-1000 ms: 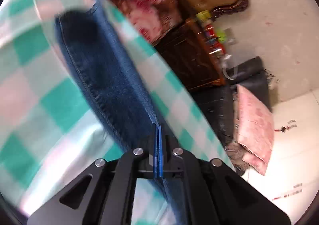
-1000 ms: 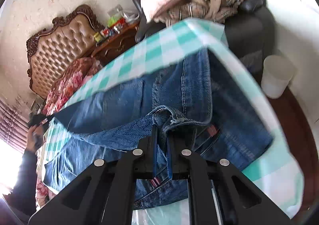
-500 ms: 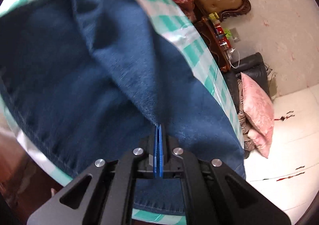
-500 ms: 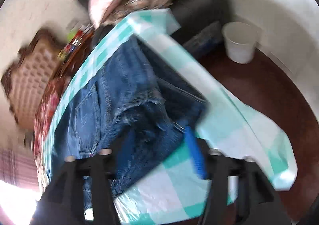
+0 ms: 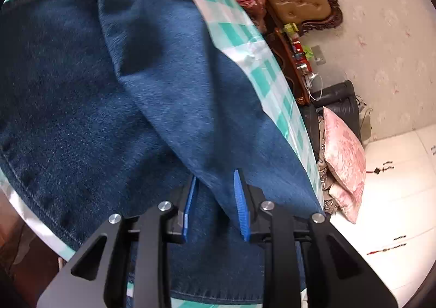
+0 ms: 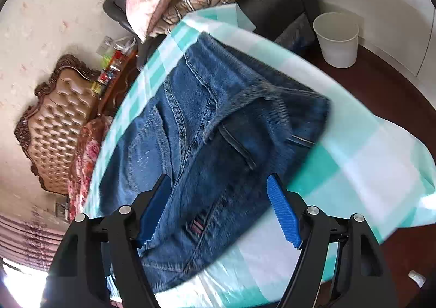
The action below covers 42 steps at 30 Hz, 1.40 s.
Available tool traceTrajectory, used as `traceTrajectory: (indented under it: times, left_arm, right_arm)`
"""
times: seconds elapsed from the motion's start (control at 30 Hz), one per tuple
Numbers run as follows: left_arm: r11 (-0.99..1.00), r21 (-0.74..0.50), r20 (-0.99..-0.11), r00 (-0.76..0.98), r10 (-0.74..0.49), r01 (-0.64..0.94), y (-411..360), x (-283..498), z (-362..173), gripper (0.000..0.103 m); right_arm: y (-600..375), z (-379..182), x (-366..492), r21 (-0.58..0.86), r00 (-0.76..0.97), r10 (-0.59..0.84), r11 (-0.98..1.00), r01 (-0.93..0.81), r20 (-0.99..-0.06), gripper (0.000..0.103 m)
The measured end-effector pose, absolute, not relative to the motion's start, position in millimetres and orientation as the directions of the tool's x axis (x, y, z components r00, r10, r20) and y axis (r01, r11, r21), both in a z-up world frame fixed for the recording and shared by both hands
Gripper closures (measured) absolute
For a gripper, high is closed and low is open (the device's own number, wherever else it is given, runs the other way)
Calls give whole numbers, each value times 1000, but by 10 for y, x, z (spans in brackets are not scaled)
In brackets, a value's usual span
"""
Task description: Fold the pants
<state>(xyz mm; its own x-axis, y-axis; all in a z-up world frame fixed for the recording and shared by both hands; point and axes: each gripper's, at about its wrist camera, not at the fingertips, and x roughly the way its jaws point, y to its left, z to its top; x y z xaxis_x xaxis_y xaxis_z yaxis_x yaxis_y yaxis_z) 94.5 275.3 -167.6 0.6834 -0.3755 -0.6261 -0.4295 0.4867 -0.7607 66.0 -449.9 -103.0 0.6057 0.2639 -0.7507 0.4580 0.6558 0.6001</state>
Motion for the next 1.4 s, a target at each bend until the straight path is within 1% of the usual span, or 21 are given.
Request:
traceTrajectory:
  times: [0.07,0.1,0.2,0.23,0.27,0.3,0.33,0.37,0.4,0.5,0.57,0.63,0.77,0.83,0.97,1.03,1.13,1.17,1.23,1.3,1.4]
  left_arm:
    - [461,-770,-620,687,-379,-441,2791,947,-1713,75]
    - [457,-772,-619,688,-378,-443,2818,955,-1729,74]
    - [431,-780,-612,697,-374,-453,2900,969,-1762,71]
    - [416,-788,-605,697,-384,-455,2932,994,-1797,71]
    - [405,-793,-600,698,-391,-455,2953,1017,-1824,73]
    - [388,-803,-589,703,-399,-452,2977,1053,-1844,82]
    - [393,-800,-593,699,-399,-454,3003,1098,-1835,95]
    - [414,-792,-600,701,-386,-449,3011,1106,-1775,100]
    - [434,-787,-600,710,-369,-439,3011,1095,-1678,100]
    - [544,-740,-615,727,-307,-396,2892,924,-1193,100]
    - [594,-705,-628,730,-271,-386,2777,643,-1001,100]
    - [592,-697,-651,702,-289,-404,2703,460,-1154,100]
    - [544,-683,-707,628,-325,-488,2705,363,-1700,100]
    - [526,-699,-692,642,-329,-484,2709,315,-1713,100]
    - [562,-703,-668,677,-311,-435,2665,241,-1482,100]
    - [543,-693,-691,651,-314,-474,2676,223,-1630,100]
    - [540,-692,-695,646,-316,-479,2643,189,-1730,100]
    - [537,-700,-687,651,-323,-472,2660,176,-1739,98]
    - [520,-715,-671,667,-323,-467,2750,188,-1764,88]
    - [486,-738,-648,694,-314,-468,2916,207,-1798,85]
    - [443,-771,-611,727,-313,-457,3183,296,-1866,85]
  right_arm:
    - [-4494,-1073,747,577,585,248,660,481,-772,35]
    - [-4497,-1089,764,568,581,238,660,491,-778,44]
    - [-4497,-1083,808,540,574,206,674,504,-793,64]
    - [-4503,-1079,829,531,574,198,684,500,-795,68]
    - [-4507,-1072,845,525,572,193,690,499,-797,74]
    - [-4531,-1059,855,528,572,194,683,505,-797,85]
    - [-4544,-1039,858,530,573,197,684,502,-796,89]
    - [-4554,-998,864,531,577,196,687,497,-793,95]
    - [-4557,-881,858,550,596,208,687,475,-775,99]
    - [-4538,-378,738,555,669,187,733,393,-720,101]
    - [-4597,-217,632,504,677,125,766,399,-725,101]
    - [-4663,-340,646,451,637,91,783,430,-765,101]
    - [-4651,-946,839,322,488,52,812,488,-871,101]
    - [-4607,-902,803,299,498,23,823,483,-867,101]
    - [-4578,-512,610,344,593,19,829,441,-805,101]
    - [-4550,-624,649,285,559,-21,844,454,-829,101]
    - [-4599,-934,653,255,491,-23,832,492,-871,101]
    - [-4592,-963,628,244,491,-32,839,487,-870,101]
    - [-4566,-1012,643,225,486,-41,850,477,-873,101]
    - [-4572,-1037,664,218,479,-43,852,477,-877,101]
    - [-4541,-1049,650,206,476,-54,854,477,-878,101]
